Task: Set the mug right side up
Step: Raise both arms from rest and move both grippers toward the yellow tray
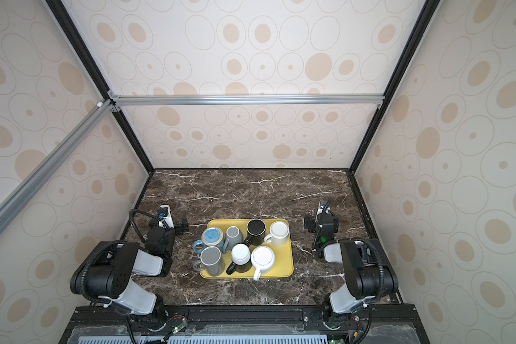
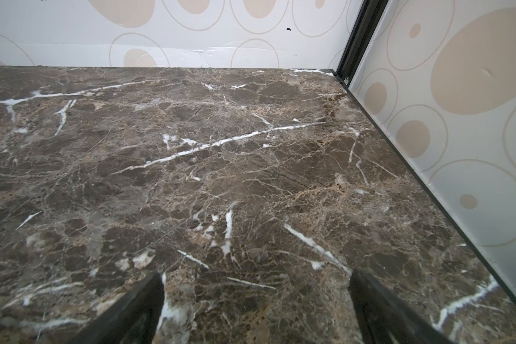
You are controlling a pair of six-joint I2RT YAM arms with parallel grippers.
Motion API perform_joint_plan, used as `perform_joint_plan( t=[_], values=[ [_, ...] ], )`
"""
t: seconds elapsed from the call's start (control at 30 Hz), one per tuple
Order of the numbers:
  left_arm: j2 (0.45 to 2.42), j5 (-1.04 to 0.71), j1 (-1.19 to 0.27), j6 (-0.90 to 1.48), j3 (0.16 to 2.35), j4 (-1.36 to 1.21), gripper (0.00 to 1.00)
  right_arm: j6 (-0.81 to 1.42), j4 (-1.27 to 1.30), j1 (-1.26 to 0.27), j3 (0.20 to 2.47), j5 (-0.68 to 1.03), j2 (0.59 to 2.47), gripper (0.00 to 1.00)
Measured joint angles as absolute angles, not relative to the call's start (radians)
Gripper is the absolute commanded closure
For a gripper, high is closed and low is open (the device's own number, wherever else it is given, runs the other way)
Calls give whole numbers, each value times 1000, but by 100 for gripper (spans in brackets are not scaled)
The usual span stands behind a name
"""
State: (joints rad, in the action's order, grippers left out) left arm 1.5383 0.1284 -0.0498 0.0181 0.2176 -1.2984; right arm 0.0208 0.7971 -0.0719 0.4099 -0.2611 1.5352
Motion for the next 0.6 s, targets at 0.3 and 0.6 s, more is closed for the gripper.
perform_joint_plan(
  t=[0.3,0.6],
  values=[
    [1199,339,-66,162,359,-892,0,110,406,-99,606,-364,1306,4],
    [844,181,-184,455,411,-352,9,223,-48,-322,846,-355,1221,4]
  ],
)
